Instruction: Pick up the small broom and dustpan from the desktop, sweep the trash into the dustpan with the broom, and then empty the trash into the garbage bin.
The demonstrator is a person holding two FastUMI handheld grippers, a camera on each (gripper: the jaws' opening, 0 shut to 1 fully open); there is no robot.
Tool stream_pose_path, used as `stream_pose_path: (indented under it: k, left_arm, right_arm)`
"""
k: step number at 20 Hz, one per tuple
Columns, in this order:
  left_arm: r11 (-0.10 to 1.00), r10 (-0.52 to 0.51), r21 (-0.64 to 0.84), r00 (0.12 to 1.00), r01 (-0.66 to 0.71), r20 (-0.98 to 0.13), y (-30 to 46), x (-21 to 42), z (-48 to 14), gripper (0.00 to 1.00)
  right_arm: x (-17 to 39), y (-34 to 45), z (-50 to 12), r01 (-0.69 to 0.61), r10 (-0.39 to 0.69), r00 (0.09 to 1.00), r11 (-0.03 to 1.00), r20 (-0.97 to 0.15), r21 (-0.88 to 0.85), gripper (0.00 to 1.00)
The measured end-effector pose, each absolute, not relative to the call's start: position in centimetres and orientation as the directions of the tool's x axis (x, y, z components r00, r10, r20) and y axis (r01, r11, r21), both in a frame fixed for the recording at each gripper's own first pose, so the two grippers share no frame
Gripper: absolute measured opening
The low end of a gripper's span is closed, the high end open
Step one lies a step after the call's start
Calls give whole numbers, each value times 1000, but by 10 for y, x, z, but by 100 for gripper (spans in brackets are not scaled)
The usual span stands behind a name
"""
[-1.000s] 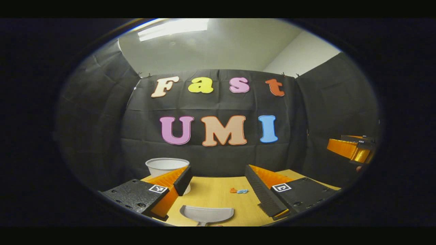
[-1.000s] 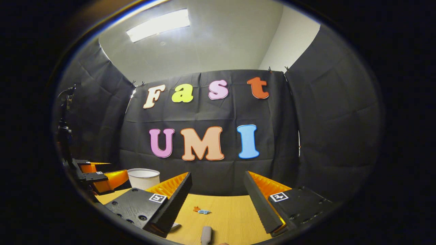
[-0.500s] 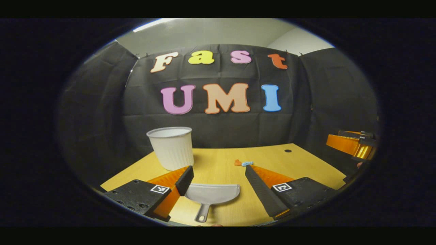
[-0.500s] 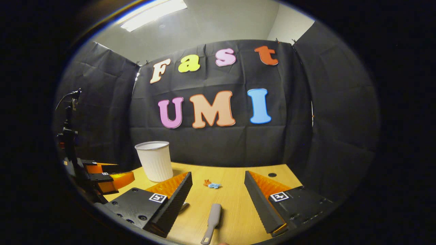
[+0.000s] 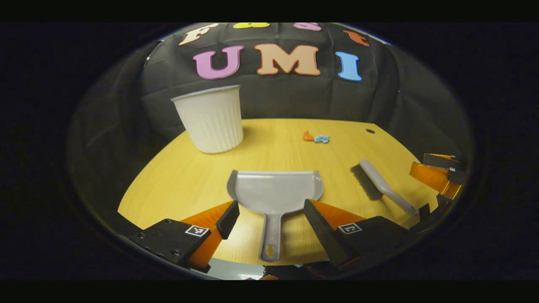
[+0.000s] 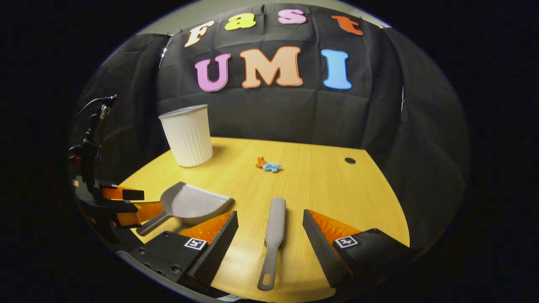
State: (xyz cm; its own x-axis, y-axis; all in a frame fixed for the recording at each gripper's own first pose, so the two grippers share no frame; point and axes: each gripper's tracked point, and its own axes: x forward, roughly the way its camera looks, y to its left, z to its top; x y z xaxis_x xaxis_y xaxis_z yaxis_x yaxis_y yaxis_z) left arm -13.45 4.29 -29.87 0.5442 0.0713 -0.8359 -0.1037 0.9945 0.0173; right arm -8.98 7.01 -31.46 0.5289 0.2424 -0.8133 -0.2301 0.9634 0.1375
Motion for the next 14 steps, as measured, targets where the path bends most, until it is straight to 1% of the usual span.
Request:
stream_pose_path:
  k: [4, 7, 9, 10, 11, 12, 13, 14]
  left_arm:
    - [995, 48, 1, 454, -103, -890, 43, -155, -318, 95]
    - [994, 31, -11, 387, -105, -922, 44, -164, -337, 94]
    - [994, 15, -24, 357, -103, -934, 43, -169, -348, 94]
    - [995, 10, -26, 349, -100, -937, 43, -170, -351, 94]
    - [995, 5, -29, 345, -93, -939, 42, -169, -354, 95]
    - [996, 1, -30, 340, -87, -941, 42, -170, -358, 95]
    - [996, -6, -34, 333, -78, -943, 41, -170, -360, 94]
    - [996, -18, -44, 328, -72, -945, 40, -171, -363, 99]
  right_arm:
    - [-110, 77, -360, -244, 213, 393, 962, -894, 122, 94]
    - [-119, 82, -390, -253, 197, 317, 960, -928, 117, 94]
    - [-125, 80, -404, -262, 174, 255, 959, -951, 105, 94]
    - [-131, 77, -413, -272, 156, 209, 957, -965, 96, 93]
    - [-137, 75, -421, -281, 143, 167, 955, -976, 91, 91]
    - [-142, 73, -427, -293, 133, 131, 952, -982, 90, 85]
    - [-150, 72, -435, -313, 124, 88, 945, -988, 91, 83]
    - [-156, 68, -440, -331, 113, 50, 939, -992, 90, 76]
